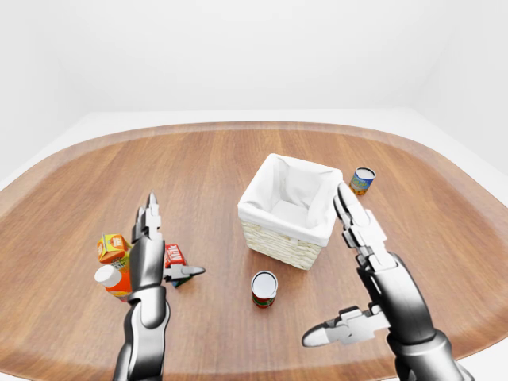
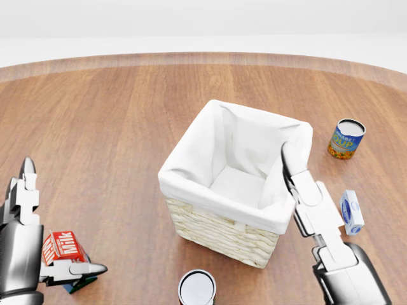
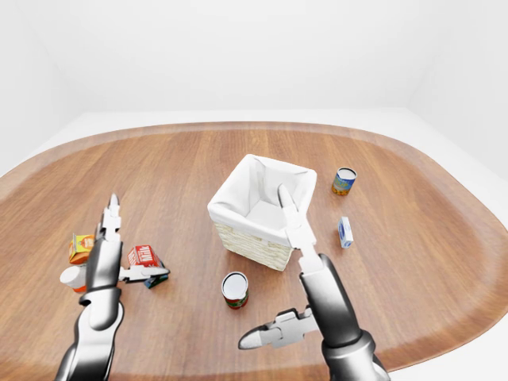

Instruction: Pick the milk and place it in the basket.

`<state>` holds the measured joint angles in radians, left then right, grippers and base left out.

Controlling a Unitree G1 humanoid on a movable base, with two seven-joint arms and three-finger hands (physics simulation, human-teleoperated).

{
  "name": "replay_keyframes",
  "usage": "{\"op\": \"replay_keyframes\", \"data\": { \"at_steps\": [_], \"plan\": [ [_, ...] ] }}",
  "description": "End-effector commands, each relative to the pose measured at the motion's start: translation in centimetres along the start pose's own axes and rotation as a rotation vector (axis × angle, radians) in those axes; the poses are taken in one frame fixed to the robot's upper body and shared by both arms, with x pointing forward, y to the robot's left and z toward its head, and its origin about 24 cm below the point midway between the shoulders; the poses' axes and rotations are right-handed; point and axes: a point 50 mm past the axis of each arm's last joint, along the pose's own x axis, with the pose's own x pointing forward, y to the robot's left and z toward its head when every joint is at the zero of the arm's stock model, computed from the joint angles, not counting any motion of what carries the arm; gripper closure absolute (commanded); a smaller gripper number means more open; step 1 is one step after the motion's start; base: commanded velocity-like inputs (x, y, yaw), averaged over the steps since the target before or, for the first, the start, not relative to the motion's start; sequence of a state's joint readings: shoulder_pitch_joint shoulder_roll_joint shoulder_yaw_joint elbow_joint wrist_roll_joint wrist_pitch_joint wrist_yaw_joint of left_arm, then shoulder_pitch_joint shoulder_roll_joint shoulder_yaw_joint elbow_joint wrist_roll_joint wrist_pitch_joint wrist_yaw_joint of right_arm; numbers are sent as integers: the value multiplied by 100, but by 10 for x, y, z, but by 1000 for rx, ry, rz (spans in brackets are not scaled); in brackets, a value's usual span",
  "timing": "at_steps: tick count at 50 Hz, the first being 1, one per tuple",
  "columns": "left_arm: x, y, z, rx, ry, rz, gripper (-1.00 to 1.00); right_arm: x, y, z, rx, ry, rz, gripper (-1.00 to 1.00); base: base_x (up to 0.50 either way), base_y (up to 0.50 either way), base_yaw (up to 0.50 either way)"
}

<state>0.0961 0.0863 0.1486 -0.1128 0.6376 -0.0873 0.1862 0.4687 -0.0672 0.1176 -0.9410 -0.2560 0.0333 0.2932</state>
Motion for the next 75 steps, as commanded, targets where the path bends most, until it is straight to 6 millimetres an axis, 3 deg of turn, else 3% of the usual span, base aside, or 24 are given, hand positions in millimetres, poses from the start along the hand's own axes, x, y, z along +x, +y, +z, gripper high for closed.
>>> {"op": "replay_keyframes", "data": {
  "at_steps": [1, 21, 49, 68, 75],
  "plan": [
    [3, -4, -9, 18, 29, -3, -100, 0, -1, 1, 5, -1, -4, -100, 0, 0, 0],
    [2, -12, -17, 22, 62, -30, -100, 0, -1, 0, 6, -2, -5, -100, 0, 0, 0],
    [23, -15, -48, 62, 166, 10, -100, -1, -1, 1, 5, -3, -3, -100, 0, 0, 0],
    [26, -32, -71, 4, 293, -89, -100, 0, -2, 1, 8, -3, -9, -100, 0, 0, 0],
    [19, -43, -84, 74, 340, -147, -100, 0, -3, 2, 11, -2, -12, -100, 0, 0, 0]
  ]
}}
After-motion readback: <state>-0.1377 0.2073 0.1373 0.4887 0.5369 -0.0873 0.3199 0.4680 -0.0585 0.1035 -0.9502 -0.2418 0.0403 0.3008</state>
